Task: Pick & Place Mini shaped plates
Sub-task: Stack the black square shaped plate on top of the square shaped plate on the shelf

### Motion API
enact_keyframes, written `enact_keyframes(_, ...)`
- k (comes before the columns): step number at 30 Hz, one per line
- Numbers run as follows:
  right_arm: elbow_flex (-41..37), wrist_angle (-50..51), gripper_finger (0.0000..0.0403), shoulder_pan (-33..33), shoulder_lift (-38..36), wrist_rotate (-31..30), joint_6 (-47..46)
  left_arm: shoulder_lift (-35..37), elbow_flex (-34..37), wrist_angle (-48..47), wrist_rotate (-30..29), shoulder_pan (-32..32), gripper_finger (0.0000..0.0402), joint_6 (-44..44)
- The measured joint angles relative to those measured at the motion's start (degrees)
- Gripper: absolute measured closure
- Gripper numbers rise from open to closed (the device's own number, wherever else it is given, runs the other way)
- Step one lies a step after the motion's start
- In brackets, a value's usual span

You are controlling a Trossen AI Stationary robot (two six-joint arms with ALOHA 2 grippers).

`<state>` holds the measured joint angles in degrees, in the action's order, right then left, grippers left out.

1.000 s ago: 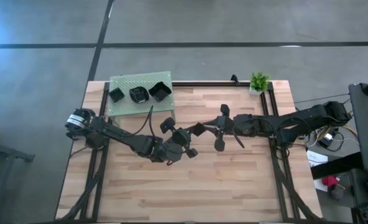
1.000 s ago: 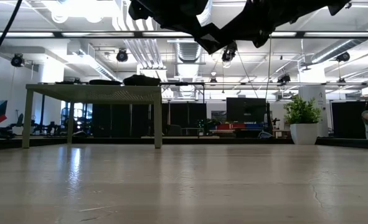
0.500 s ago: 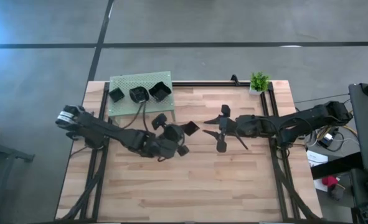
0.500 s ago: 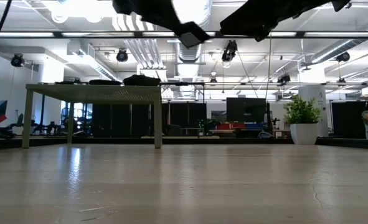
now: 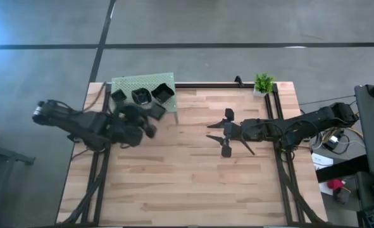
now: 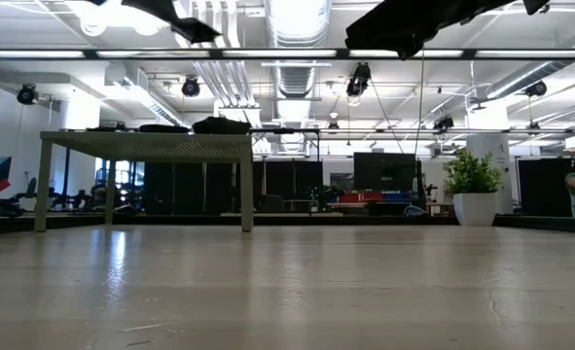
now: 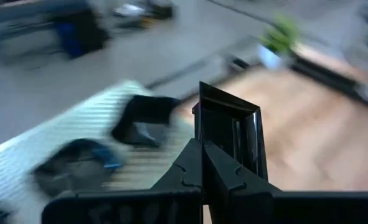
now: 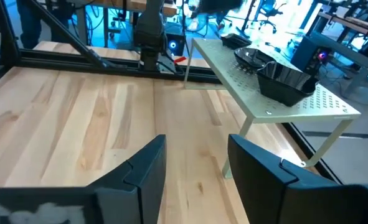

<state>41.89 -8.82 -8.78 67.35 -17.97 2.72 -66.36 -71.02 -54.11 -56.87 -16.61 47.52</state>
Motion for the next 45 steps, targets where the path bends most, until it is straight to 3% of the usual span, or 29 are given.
enact_keyframes(3,0.0,0.0,0.0234,0.0,0.0,0.0,-0.02,2.28,0.02,-9.77,-6.36,-0.08,0.0401,13.07)
enact_keyframes(11,0.0,0.0,0.0234,0.0,0.0,0.02,-0.13,3.03,0.46,-36.17,-9.85,0.01,0.0401,46.63)
enact_keyframes(23,0.0,0.46,0.0236,0.0,0.0,0.04,-1.07,8.59,10.99,-35.93,-6.68,6.01,0.0401,50.24)
enact_keyframes(34,0.0,0.48,0.0236,0.0,0.0,0.04,-1.22,15.76,19.52,-35.9,-6.44,12.67,0.0402,55.66)
enact_keyframes(45,0.0,0.48,0.0236,0.0,0.0,0.04,-1.03,17.65,24.79,-33.63,-7.95,17.92,0.0402,60.54)
